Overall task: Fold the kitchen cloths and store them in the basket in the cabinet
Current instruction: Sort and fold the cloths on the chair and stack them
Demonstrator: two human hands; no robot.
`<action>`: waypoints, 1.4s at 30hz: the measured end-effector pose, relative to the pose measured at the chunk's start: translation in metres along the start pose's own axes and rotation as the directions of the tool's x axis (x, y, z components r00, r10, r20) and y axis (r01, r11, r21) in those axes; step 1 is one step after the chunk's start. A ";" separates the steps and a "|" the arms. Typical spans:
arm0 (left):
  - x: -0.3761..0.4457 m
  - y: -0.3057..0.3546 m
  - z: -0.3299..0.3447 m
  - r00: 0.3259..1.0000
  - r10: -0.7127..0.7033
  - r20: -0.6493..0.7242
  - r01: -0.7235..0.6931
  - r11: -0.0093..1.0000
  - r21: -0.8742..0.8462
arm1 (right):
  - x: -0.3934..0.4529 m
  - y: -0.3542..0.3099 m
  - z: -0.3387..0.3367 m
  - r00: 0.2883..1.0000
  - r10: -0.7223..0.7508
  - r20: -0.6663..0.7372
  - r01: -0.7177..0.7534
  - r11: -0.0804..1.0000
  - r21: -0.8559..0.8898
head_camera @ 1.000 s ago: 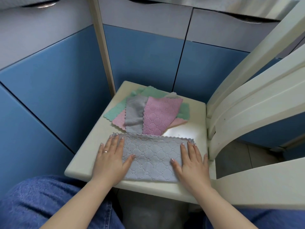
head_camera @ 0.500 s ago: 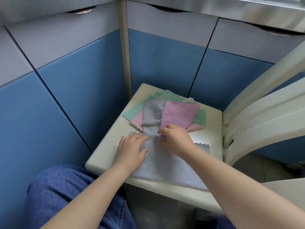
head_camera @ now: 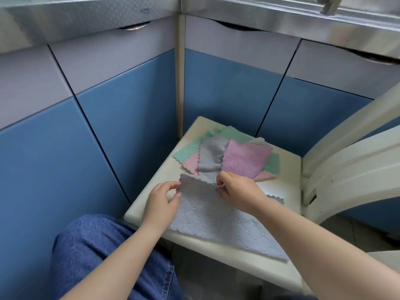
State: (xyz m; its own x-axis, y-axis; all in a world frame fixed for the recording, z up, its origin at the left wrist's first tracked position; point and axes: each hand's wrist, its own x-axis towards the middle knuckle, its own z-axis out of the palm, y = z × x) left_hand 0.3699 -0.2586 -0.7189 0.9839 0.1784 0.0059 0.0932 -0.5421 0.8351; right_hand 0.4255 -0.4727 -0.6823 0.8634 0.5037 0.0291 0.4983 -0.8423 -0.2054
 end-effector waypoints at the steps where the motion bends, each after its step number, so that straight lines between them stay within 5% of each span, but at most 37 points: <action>1: 0.000 0.002 -0.001 0.999 -0.023 -0.028 0.022 0.999 -0.042 | -0.003 -0.001 -0.007 1.000 -0.010 -0.012 0.010 1.000 -0.006; 5: -0.002 0.016 -0.003 0.987 -0.141 -0.074 0.114 0.951 -0.287 | -0.012 -0.002 -0.038 0.990 0.049 -0.132 -0.040 0.997 0.067; 9: -0.007 0.042 0.004 0.991 -0.135 0.024 0.132 0.895 -0.427 | -0.026 -0.003 -0.059 0.970 0.130 -0.207 -0.065 0.954 0.293; 18: -0.019 0.087 0.039 0.980 -0.049 0.191 0.158 0.772 -0.615 | -0.069 -0.004 -0.068 0.847 0.466 -0.255 -0.176 0.700 0.693; 26: -0.031 0.090 0.061 0.875 -0.166 0.456 0.421 0.727 -0.543 | -0.093 0.011 -0.035 0.623 0.777 -0.093 -0.193 0.267 0.944; 33: -0.036 0.069 0.075 0.745 -0.149 0.650 0.400 0.880 -0.256 | -0.112 0.039 0.014 0.385 0.912 0.144 -0.544 0.098 0.833; 36: -0.037 0.059 0.078 0.776 -0.069 0.627 0.199 0.970 -0.140 | -0.121 0.041 0.022 0.365 0.919 0.151 -0.572 0.093 0.815; 38: -0.038 0.052 0.075 0.825 0.107 0.554 -0.206 0.971 0.119 | -0.124 0.038 0.023 0.439 0.892 0.106 -0.550 0.174 0.817; 39: -0.037 0.047 0.073 0.820 0.261 0.510 -0.424 0.875 0.233 | -0.126 0.035 0.022 0.491 0.868 0.065 -0.549 0.251 0.797; 42: -0.038 0.037 0.067 0.541 0.560 0.627 -0.824 0.501 0.263 | -0.139 0.028 0.027 0.667 0.739 -0.095 -0.565 0.585 0.582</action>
State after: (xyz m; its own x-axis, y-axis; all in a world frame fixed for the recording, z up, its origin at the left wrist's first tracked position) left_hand 0.3463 -0.3404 -0.7251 0.6798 -0.7225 0.1261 -0.7245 -0.6348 0.2687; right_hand 0.3172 -0.5611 -0.7189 0.9514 -0.3054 -0.0391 -0.2426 -0.6654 -0.7060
